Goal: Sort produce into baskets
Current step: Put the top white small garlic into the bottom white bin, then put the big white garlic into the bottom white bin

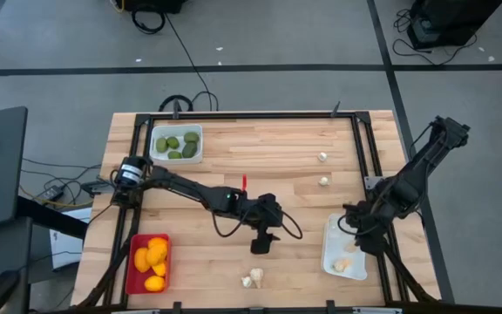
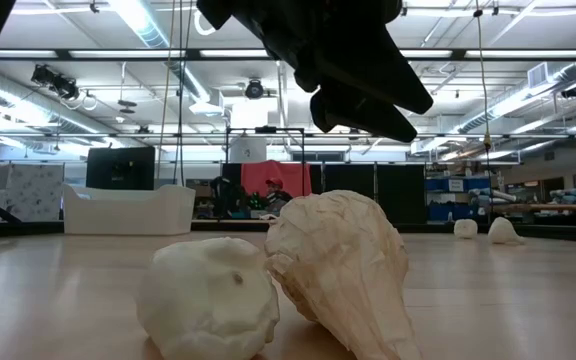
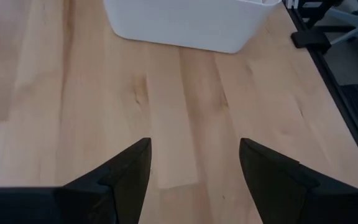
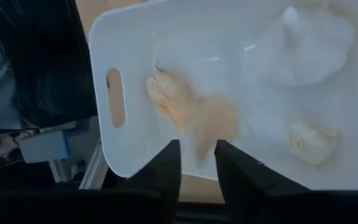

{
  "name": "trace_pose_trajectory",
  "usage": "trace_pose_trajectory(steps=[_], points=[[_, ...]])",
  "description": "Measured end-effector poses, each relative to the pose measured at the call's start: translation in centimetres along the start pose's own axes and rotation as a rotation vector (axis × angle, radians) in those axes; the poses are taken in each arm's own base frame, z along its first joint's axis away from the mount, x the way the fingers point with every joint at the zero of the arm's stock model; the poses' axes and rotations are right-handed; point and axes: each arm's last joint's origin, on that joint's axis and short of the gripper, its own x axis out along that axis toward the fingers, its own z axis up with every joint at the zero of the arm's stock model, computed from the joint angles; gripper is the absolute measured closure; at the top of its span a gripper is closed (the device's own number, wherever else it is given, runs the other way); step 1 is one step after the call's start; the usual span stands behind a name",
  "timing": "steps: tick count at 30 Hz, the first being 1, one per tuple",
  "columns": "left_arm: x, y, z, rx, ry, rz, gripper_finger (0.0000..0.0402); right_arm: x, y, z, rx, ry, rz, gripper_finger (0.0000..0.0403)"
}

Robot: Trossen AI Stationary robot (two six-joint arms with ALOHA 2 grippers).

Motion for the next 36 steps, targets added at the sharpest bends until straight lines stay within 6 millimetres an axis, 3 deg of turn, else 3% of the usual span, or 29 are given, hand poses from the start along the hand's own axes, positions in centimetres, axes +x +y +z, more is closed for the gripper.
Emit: trace_pose_trajectory(steps=[8, 17, 24, 29, 36], points=[[-0.1, -2.6, -1.8, 0.010, 0.143, 0.028, 0.0155, 0.3, 0.2, -0.3, 0.050, -0.007, -0.026, 0.0239], [-0.4, -7.9, -3.5, -0.030, 0.212, -0.057, 0.0164, -0.7, 2.3, 0.7, -0.280, -0.252, 0.172, 0.0238], [-0.8, -11.9, -3.9, 0.000, 0.096, 0.000, 0.0164, -0.9, 2.6, 0.9, -0.339, -0.331, 0.182, 0.0238], [-0.5, -12.8, -4.3, 0.020, 0.065, 0.050, 0.0164, -0.9, 2.6, 0.9, -0.339, -0.331, 0.183, 0.0238], [1.3, -13.4, -5.9, -0.012, 0.102, 0.054, 0.0164, -0.7, 2.8, 0.7, -0.337, -0.314, 0.185, 0.0238]])
